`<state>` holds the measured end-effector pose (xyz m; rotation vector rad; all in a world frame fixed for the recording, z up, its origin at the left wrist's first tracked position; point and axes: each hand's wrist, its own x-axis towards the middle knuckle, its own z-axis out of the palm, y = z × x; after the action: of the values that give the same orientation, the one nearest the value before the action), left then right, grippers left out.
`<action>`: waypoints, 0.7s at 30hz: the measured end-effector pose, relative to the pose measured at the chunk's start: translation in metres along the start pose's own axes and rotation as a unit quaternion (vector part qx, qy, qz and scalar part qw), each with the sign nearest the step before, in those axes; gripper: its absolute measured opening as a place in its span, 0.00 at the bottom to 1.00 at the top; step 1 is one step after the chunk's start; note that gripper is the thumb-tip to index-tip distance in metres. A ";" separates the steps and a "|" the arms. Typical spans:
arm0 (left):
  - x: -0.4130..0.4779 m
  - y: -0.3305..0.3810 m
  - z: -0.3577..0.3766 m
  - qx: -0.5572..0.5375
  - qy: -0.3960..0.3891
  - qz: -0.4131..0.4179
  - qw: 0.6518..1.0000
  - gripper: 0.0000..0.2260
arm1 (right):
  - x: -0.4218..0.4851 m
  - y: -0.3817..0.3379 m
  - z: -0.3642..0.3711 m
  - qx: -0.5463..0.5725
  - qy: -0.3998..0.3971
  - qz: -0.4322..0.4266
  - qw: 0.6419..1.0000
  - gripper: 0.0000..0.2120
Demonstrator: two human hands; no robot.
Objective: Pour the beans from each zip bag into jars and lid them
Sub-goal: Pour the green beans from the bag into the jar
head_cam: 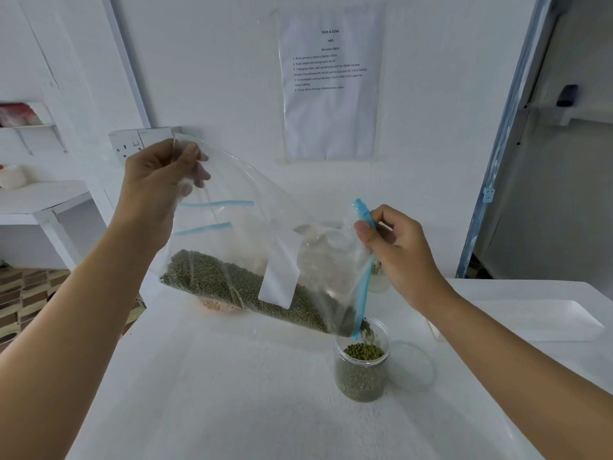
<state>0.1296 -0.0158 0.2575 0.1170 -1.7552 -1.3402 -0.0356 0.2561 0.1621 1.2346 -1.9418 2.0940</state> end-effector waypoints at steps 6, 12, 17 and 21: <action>0.000 -0.001 -0.001 -0.009 0.000 -0.005 1.000 0.13 | 0.000 0.001 -0.001 0.006 0.029 -0.006 1.000 0.16; 0.000 0.000 0.000 -0.001 0.001 -0.004 1.000 0.13 | 0.000 -0.001 -0.002 0.013 0.023 -0.006 1.000 0.17; 0.000 0.001 0.001 0.005 0.002 -0.005 1.000 0.13 | -0.001 -0.002 -0.001 0.003 0.021 -0.008 1.000 0.16; 0.001 0.000 0.000 0.007 0.001 -0.005 1.000 0.11 | 0.000 -0.002 -0.002 0.001 0.008 0.001 1.000 0.14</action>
<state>0.1291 -0.0159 0.2582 0.1348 -1.7649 -1.3361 -0.0353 0.2580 0.1643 1.2125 -1.9364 2.0995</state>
